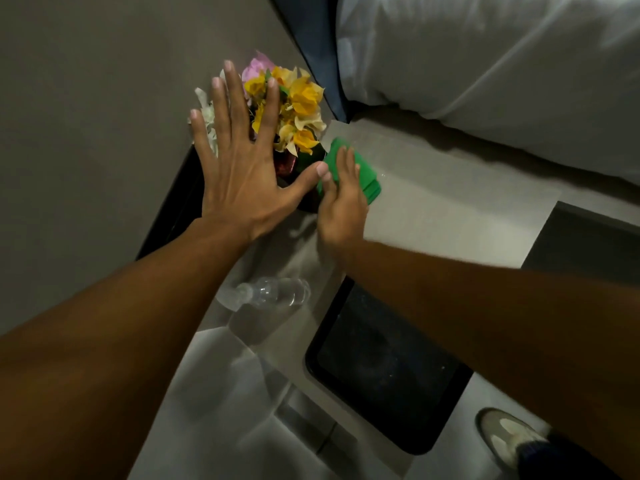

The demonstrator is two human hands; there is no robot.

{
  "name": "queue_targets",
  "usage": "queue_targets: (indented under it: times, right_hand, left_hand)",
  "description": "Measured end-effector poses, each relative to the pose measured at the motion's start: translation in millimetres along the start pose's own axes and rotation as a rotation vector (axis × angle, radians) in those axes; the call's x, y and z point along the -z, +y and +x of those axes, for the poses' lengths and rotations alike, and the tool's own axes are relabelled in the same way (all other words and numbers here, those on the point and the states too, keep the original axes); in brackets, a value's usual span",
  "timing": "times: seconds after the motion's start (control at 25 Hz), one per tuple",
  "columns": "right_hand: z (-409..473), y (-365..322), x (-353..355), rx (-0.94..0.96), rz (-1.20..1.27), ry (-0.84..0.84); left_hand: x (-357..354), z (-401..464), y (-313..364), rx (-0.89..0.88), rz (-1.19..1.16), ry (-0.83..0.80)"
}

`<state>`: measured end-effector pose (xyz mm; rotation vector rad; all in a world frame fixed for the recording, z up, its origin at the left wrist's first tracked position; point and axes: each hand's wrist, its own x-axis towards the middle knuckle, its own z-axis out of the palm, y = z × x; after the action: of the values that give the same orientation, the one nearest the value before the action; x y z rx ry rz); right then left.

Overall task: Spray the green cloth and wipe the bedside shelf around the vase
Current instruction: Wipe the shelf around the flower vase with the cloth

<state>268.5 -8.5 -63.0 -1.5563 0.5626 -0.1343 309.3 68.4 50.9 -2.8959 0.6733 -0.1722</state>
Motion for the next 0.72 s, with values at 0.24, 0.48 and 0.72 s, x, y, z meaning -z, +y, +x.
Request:
queue_targets:
  times: [0.24,0.48,0.72]
  right_hand:
    - [-18,1,14,0.033,0.037,-0.047]
    - [-11,0,4,-0.034,0.024,0.004]
    - [-15,-9,9,-0.051,0.017,0.016]
  left_hand:
    - [1,1,-1,0.023,0.000,0.019]
    - [0,2,-4,-0.019,0.029,-0.001]
    - [0,2,-3,0.003,0.026,0.003]
